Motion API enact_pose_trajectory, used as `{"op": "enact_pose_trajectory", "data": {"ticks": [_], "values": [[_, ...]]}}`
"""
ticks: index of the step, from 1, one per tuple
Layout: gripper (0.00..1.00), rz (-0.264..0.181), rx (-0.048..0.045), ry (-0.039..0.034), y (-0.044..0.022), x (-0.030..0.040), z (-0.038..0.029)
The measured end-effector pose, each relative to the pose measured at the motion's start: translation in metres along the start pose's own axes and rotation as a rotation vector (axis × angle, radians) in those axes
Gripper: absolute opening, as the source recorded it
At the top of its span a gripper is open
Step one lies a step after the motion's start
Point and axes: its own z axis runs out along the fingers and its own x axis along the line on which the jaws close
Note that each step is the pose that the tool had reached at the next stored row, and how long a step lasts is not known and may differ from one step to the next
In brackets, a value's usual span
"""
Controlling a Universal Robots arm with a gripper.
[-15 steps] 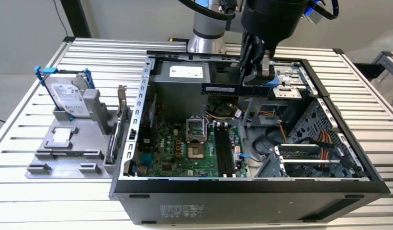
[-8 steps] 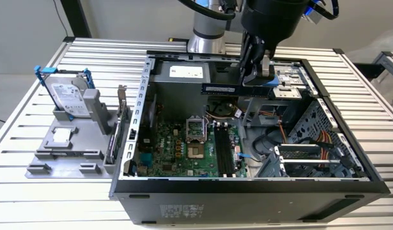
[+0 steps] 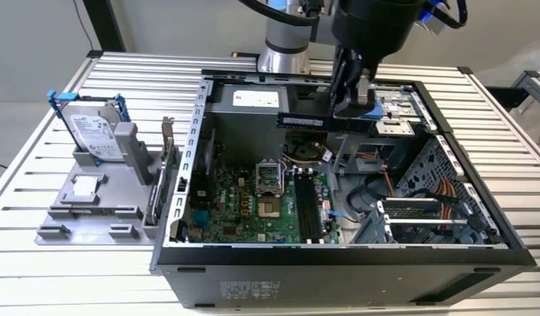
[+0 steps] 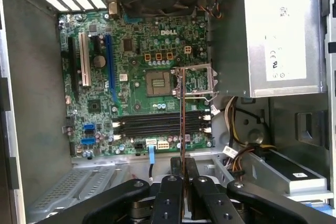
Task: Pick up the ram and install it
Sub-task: 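Insert the ram into the slot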
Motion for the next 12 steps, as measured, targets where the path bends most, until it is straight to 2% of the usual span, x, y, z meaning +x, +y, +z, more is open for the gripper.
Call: {"op": "enact_pose_trajectory", "data": {"ticks": [12], "values": [[0.00, 0.159, 0.0051, -0.0031, 0.0000, 0.0000, 0.0000]]}}
